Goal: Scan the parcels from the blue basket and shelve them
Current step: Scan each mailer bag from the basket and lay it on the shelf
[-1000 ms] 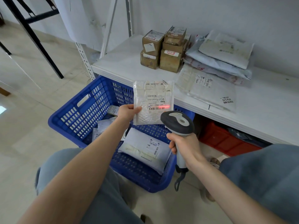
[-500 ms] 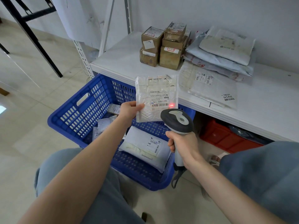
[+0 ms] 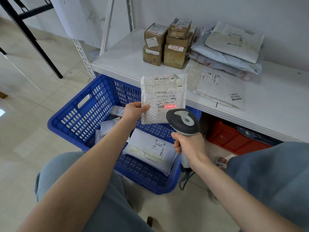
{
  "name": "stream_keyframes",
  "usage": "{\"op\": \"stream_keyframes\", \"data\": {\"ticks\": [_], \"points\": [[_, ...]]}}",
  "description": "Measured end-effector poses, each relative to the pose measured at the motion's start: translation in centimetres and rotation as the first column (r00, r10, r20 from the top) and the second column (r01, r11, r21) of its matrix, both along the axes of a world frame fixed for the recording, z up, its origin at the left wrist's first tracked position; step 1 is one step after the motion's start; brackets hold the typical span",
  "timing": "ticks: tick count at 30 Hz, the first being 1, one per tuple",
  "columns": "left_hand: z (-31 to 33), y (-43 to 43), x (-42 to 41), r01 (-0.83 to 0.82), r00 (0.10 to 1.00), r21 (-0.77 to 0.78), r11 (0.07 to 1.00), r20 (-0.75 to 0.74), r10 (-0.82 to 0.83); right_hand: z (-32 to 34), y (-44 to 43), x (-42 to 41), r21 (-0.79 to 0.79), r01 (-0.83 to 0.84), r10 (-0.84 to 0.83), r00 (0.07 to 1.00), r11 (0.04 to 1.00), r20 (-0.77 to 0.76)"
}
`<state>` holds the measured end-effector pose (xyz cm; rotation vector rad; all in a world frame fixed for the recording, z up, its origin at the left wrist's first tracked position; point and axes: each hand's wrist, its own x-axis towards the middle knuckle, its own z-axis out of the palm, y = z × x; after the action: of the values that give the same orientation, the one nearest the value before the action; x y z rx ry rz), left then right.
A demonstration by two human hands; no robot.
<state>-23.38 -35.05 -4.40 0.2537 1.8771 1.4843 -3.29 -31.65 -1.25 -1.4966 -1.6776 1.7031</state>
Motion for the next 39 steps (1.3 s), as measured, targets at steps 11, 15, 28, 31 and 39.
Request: {"op": "stream_keyframes", "data": {"ticks": [11,15,28,31,39], "points": [[-0.2,0.4,0.1,0.008,1.0,0.003,1.0,0.002,-0.008,-0.3,0.3,0.2,-0.007,0.004,-0.004,1.0,1.0,-0.006],[0.0,0.8,0.4,0.01,1.0,-0.011,1.0,-0.004,-0.01,-0.1,0.7,0.5,-0.012,0.004,-0.005,1.0,1.0,-0.024],[2.4,9.5,0.2,0.104,0.973,-0.101,0.989,-0.198,-0.122,3.4,10.3,0.8,-0.145,0.012,-0.055,0.955,0.989,-0.292],[3.6,15.0,0.2,0.121,0.94,-0.156,0.98,-0.301,-0.164,4.1,14.2,0.7,-0.132,0.062,-0.103,0.938,0.989,-0.331],[3.3,26.7,-1.0,0.131,0.866,-0.407,0.904,-0.397,-0.304,3.1,22.1,0.9,-0.172,0.163,-0.221,0.884,0.971,-0.412]]}}
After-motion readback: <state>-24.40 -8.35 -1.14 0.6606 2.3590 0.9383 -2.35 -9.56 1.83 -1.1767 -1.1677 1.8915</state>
